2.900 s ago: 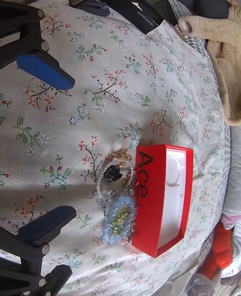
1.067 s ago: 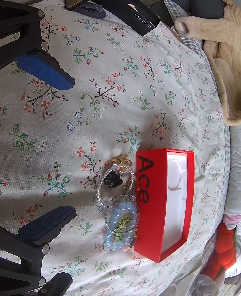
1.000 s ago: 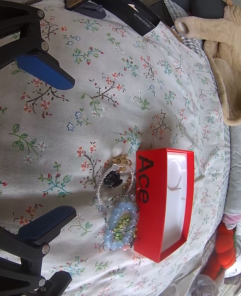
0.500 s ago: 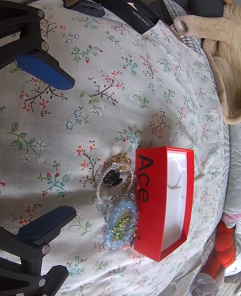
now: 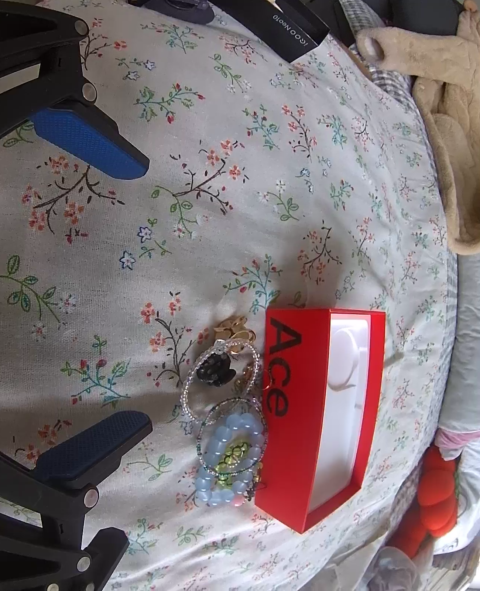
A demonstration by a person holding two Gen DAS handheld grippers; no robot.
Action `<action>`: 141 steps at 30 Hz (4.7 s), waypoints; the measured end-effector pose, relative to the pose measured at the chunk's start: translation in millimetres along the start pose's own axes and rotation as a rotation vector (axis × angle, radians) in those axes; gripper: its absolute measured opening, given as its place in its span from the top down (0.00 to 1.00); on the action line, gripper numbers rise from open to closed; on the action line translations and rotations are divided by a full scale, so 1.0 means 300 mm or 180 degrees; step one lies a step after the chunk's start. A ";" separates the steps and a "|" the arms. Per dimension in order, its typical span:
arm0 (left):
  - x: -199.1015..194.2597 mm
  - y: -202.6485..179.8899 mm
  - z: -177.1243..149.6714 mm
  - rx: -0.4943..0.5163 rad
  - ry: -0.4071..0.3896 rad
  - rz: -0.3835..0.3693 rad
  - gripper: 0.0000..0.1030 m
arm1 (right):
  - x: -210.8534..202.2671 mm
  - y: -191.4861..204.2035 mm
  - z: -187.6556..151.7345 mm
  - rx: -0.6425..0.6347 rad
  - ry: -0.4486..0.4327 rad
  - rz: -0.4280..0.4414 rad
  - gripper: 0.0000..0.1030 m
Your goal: Organize jewelry
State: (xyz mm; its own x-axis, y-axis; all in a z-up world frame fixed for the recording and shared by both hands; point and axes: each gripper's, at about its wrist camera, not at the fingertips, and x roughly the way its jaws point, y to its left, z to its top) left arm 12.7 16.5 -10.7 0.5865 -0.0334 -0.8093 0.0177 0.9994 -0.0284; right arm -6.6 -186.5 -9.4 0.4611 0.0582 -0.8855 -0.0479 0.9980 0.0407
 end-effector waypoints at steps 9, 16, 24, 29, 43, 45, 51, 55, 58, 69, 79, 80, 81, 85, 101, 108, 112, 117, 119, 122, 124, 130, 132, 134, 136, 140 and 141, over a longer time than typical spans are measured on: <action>0.029 0.012 0.043 -0.0042 0.0146 -0.0441 0.11 | -0.026 -0.006 0.048 -0.0058 -0.0093 0.0201 0.00; 0.069 0.015 0.098 -0.0153 0.0236 -0.0931 0.41 | -0.006 0.015 0.123 -0.0073 -0.0120 0.0882 0.26; 0.114 0.014 0.114 -0.0169 0.0248 -0.0913 0.70 | 0.095 0.021 0.179 0.0036 -0.0083 0.1273 0.67; 0.139 0.009 0.117 -0.0147 0.0254 -0.0910 0.84 | 0.128 0.013 0.197 0.0074 -0.0138 0.1343 0.78; 0.128 0.010 0.106 -0.0153 0.0209 -0.0813 0.98 | 0.167 0.018 0.202 0.0091 -0.0168 0.1420 0.97; 0.115 0.012 0.104 -0.0149 0.0184 -0.0811 0.98 | 0.152 0.013 0.194 0.0093 -0.0199 0.1391 0.98; 0.072 0.015 0.107 -0.0147 0.0147 -0.0873 0.98 | 0.083 -0.001 0.193 0.0105 -0.0262 0.1324 0.98; 0.046 0.021 0.122 -0.0193 0.0134 -0.0964 0.98 | 0.032 -0.001 0.210 0.0049 -0.0316 0.1250 0.98; 0.026 0.025 0.145 -0.0222 0.0132 -0.1042 0.98 | -0.007 0.000 0.230 0.0036 -0.0363 0.1229 0.98; -0.003 0.024 0.270 -0.0419 0.0183 -0.1632 0.98 | -0.104 0.008 0.375 -0.0058 -0.0457 0.1302 0.98; 0.026 -0.013 0.388 -0.0660 0.0219 -0.2080 0.98 | -0.046 0.022 0.526 -0.0006 -0.0415 0.1546 0.98; 0.033 -0.018 0.401 -0.0657 0.0202 -0.2069 0.98 | -0.029 0.019 0.533 0.0008 -0.0392 0.1507 0.98; 0.045 -0.019 0.417 -0.0645 0.0193 -0.2031 0.98 | -0.010 0.014 0.542 0.0027 -0.0366 0.1454 0.98; 0.083 -0.029 0.459 -0.0458 0.0132 -0.1735 0.99 | 0.064 -0.013 0.553 0.0042 -0.0253 0.1191 0.98; 0.190 -0.013 0.479 0.0134 0.0115 -0.0823 0.98 | 0.139 -0.024 0.556 -0.0055 -0.0029 0.0856 0.96; 0.083 -0.024 0.428 0.0273 -0.0043 -0.0588 0.56 | 0.037 -0.026 0.494 -0.0078 -0.0140 0.0785 0.74; 0.021 -0.020 0.385 0.0262 -0.0114 -0.0473 0.46 | -0.020 -0.015 0.446 -0.0099 -0.0216 0.0746 0.73; -0.040 -0.020 0.336 0.0253 -0.0209 -0.0368 0.19 | -0.060 -0.009 0.382 -0.0045 -0.0269 0.0666 0.48; -0.053 -0.018 0.313 0.0275 -0.0237 -0.0331 0.14 | -0.073 -0.009 0.349 -0.0058 -0.0312 0.0619 0.42; -0.051 0.000 0.274 0.0285 -0.0231 -0.0265 0.08 | -0.078 -0.012 0.308 -0.0116 -0.0347 0.0452 0.36; -0.038 0.020 0.243 0.0255 -0.0195 -0.0232 0.08 | -0.079 -0.019 0.281 -0.0134 -0.0415 0.0359 0.31; 0.004 0.069 0.158 0.0204 -0.0141 -0.0222 0.07 | -0.016 -0.031 0.220 -0.0155 -0.0379 0.0285 0.27; 0.009 0.079 0.130 0.0232 -0.0185 -0.0234 0.07 | 0.021 -0.041 0.203 -0.0128 -0.0237 0.0348 0.27; 0.018 0.086 0.103 0.0275 -0.0215 -0.0232 0.07 | 0.051 -0.051 0.185 -0.0070 -0.0180 0.0384 0.27; 0.028 0.092 0.080 0.0326 -0.0241 -0.0231 0.07 | 0.075 -0.057 0.164 -0.0067 -0.0140 0.0396 0.27; 0.052 0.102 0.048 0.0360 -0.0184 -0.0391 0.07 | 0.111 -0.070 0.125 -0.0098 -0.0172 0.0367 0.27; 0.056 0.101 0.043 0.0357 -0.0169 -0.0447 0.08 | 0.118 -0.070 0.117 -0.0124 -0.0189 0.0343 0.27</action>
State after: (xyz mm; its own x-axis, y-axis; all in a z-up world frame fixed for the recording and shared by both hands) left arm 33.6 46.4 -17.6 0.6138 -0.1752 -0.7698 0.1908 0.9791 -0.0708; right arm 41.8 -204.4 -25.2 0.5030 0.1674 -0.8479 -0.1338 0.9843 0.1150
